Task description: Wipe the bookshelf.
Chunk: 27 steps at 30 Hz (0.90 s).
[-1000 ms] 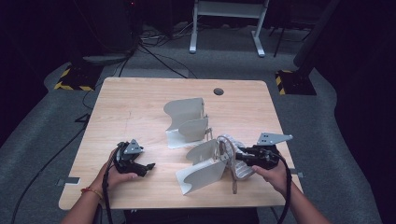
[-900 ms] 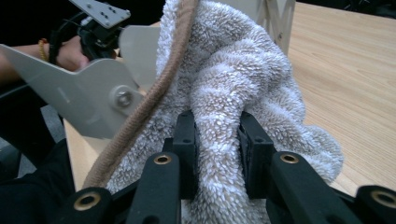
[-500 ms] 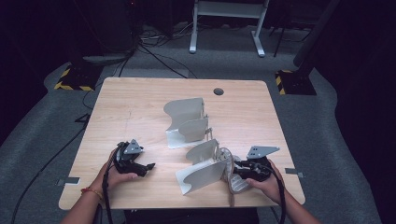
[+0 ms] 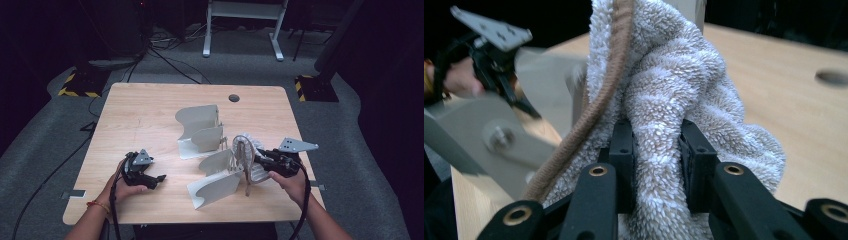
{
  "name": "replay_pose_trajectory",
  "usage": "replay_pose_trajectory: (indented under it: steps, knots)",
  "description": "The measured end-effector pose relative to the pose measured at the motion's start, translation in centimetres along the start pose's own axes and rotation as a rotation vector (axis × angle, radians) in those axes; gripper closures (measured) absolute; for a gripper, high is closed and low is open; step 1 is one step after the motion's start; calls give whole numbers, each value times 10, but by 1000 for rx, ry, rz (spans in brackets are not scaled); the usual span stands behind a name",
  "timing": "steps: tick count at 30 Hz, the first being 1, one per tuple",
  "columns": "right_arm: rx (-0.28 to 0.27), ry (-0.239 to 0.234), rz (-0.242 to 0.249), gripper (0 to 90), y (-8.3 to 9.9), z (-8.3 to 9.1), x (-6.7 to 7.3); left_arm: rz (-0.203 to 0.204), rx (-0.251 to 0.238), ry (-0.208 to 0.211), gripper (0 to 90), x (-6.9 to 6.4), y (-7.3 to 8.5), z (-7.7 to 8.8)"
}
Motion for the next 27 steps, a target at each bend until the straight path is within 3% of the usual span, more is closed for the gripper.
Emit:
replay_pose_trajectory:
  steps: [1,2,4,5,9,11,12,16,21,22,26,27]
  knots:
    - [0,0,0,727,0,0,0,0,0,0,144,0,0,0]
    - [8,12,31,727,-2,-4,2,0,0,0,144,0,0,0]
    - [20,11,33,727,-1,-9,2,0,0,0,144,0,0,0]
    - [65,12,35,727,7,-22,1,0,0,0,144,0,0,0]
    - [164,23,51,726,27,-42,3,0,0,0,144,0,0,0]
    - [176,22,49,726,29,-44,3,-2,0,1,144,0,0,0]
    - [211,4,10,726,37,-46,-1,-2,0,1,144,0,0,0]
    - [294,30,2,726,49,-53,-11,0,-1,2,144,0,0,0]
    - [233,40,-13,726,30,-50,-18,-1,-1,2,143,0,0,0]
    - [154,12,-32,726,11,-45,-20,-1,-1,2,143,0,0,0]
    - [57,3,-8,726,-22,-42,-20,-1,-1,2,143,0,0,0]
    - [57,3,-8,726,-22,-42,-20,-1,-1,2,143,0,0,0]
Point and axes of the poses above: each handheld gripper's, and its own axes: z roughly backward along the jaws, y roughly out of its underside, x roughly to its left, the point moved 1 cm from there along -z, roughly forward along the jaws, and after that the axes turned 14 degrees about -z, right-handed, at the moved point
